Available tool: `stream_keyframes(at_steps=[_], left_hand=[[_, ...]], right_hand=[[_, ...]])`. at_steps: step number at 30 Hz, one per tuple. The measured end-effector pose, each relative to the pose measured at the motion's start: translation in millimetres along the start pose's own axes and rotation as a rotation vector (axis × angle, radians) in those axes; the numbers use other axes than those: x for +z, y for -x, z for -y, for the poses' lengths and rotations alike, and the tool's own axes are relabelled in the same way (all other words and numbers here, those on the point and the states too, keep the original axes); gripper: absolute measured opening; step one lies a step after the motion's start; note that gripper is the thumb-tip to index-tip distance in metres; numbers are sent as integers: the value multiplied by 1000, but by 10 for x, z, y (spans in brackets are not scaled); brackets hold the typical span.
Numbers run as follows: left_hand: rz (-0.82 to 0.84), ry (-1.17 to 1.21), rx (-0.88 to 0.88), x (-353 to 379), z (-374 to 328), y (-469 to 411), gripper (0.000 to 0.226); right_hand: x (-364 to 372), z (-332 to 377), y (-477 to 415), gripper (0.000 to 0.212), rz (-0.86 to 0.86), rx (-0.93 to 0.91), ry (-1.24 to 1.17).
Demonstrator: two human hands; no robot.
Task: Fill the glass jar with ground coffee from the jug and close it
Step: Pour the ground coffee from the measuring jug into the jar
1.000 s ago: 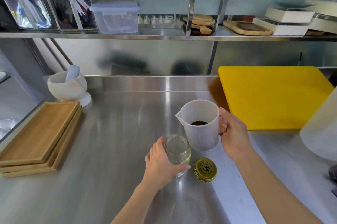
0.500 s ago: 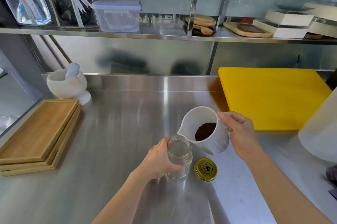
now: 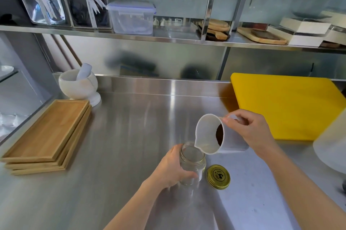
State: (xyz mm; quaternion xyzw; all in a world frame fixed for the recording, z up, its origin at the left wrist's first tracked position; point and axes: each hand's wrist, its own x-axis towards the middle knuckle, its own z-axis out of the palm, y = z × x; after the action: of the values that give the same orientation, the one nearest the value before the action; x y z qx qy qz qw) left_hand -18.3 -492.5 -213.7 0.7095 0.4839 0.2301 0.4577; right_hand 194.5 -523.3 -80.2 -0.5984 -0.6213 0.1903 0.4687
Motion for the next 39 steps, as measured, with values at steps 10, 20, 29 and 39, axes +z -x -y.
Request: stream_keyframes(at_steps=[10,20,29,39], left_hand=[[5,-7,-25,-73,169,80,110],[-30,61,-54,-111,284,178,117],[-79,211,-72,-131,360,256,43],[-109,219,-35,-93,453,217,26]], right_hand=[[59,137,-11,5,31,-39,218],[112,188,-68,6,53,-127,307],[147,221,-95,11,102,-200,409],[157,342,-92,15,166,-314,517]])
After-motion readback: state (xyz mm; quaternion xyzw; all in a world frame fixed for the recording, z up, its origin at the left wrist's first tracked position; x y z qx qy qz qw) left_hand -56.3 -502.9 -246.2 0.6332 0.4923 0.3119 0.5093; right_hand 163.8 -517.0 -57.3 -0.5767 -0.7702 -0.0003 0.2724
